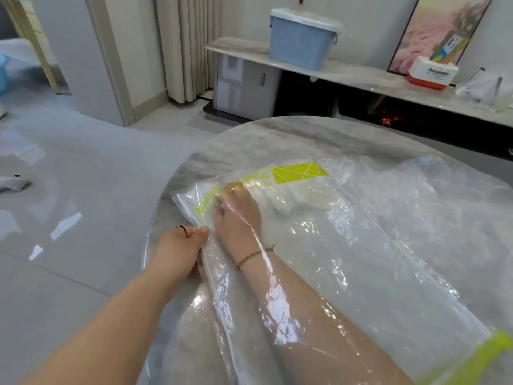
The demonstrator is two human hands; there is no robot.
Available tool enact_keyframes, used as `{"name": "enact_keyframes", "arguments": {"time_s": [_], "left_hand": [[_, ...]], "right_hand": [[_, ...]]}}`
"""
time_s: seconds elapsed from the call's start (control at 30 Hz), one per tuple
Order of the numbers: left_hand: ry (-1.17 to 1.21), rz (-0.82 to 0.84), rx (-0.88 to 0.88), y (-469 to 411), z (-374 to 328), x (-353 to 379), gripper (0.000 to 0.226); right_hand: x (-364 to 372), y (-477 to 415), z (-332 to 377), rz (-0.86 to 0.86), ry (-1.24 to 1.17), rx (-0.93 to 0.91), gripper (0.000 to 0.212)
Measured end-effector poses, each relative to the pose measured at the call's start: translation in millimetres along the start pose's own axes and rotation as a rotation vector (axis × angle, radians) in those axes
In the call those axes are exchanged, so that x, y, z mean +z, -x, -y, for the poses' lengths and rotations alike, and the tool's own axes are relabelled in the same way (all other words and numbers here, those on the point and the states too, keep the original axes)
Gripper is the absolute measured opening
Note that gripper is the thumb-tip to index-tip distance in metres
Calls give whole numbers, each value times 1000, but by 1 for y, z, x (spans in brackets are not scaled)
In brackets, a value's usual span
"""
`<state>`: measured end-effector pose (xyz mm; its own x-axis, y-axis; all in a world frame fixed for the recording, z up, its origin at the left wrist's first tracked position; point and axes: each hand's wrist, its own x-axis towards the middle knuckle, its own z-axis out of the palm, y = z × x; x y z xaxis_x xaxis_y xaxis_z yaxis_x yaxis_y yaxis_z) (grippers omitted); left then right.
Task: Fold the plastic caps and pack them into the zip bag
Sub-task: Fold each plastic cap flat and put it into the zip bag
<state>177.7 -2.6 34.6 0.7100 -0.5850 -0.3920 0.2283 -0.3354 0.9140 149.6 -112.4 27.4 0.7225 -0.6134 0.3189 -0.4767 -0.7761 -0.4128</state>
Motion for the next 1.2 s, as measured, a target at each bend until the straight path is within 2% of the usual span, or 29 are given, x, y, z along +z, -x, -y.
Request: {"name": "enact_keyframes", "arguments": {"time_s": [0.07,0.17,0.27,0.33,0.37,0.4,0.43,0.47,0.5,0.53,0.57,0.63,0.67,0.7,0.77,0.8,0.83,0.87,0.9,0.93,1.03,1.13,1.2], "left_hand": [[5,-5,-2,0,0,0,25],[19,-6,-5,0,0,0,28],[32,-20,-9,-2,0,-1,29],[52,-45,-18,-3,0,-3,29],[60,-65,-17,-4,1,-4,30],[57,-90,-16,-5,1,-4,30],[46,-114,-14,-7,2,-4,31],[34,-142,-16,-8,2,-4,32],[18,-171,-18,-9,2,-3,34],[2,-203,-17,-10,1,-2,35],[-9,-230,-15,-12,0,-1,36],[-25,-266,-21,-14,-2,3,35],[-31,-285,-16,-14,-3,4,36],[-31,-301,-7,-16,-3,4,38],[-43,-316,33,-12,-6,7,33],[-56,-327,57,-8,-7,9,24],[-76,-350,57,-5,-8,10,22],[-91,-374,51,-2,-9,9,33],[-115,-376,57,2,-9,8,43],[-158,-364,92,4,-8,5,48],[-376,-315,274,15,-8,4,50],[-615,-247,407,43,-14,13,57],[-749,-124,552,73,-17,27,57]], "right_hand": [[-4,0,-4,-32,127,-113,28],[-5,7,-2,218,160,-229,40],[-11,4,5,385,464,-299,46],[-7,-2,8,501,511,-310,46],[6,-6,3,498,500,-276,51],[15,-10,-2,389,463,-215,69],[24,-11,-8,104,453,-225,88],[24,-11,-8,2,546,-232,87],[21,-8,-9,61,585,-260,63],[19,0,-10,203,556,-286,48],[14,10,-10,294,495,-303,47],[-4,27,-14,179,485,-304,49],[-5,34,-23,124,467,-293,43],[-12,42,-33,129,475,-309,44],[-23,62,-51,194,452,-315,69],[-32,76,-58,166,412,-321,78],[-47,91,-58,161,376,-326,72],[-56,107,-61,146,343,-346,56],[-66,126,-60,211,376,-314,38],[-69,144,-64,200,402,-287,35],[-93,189,-74,204,437,-205,49],[-131,228,-70,188,339,-226,33],[-153,250,-69,236,314,-167,38]]}}
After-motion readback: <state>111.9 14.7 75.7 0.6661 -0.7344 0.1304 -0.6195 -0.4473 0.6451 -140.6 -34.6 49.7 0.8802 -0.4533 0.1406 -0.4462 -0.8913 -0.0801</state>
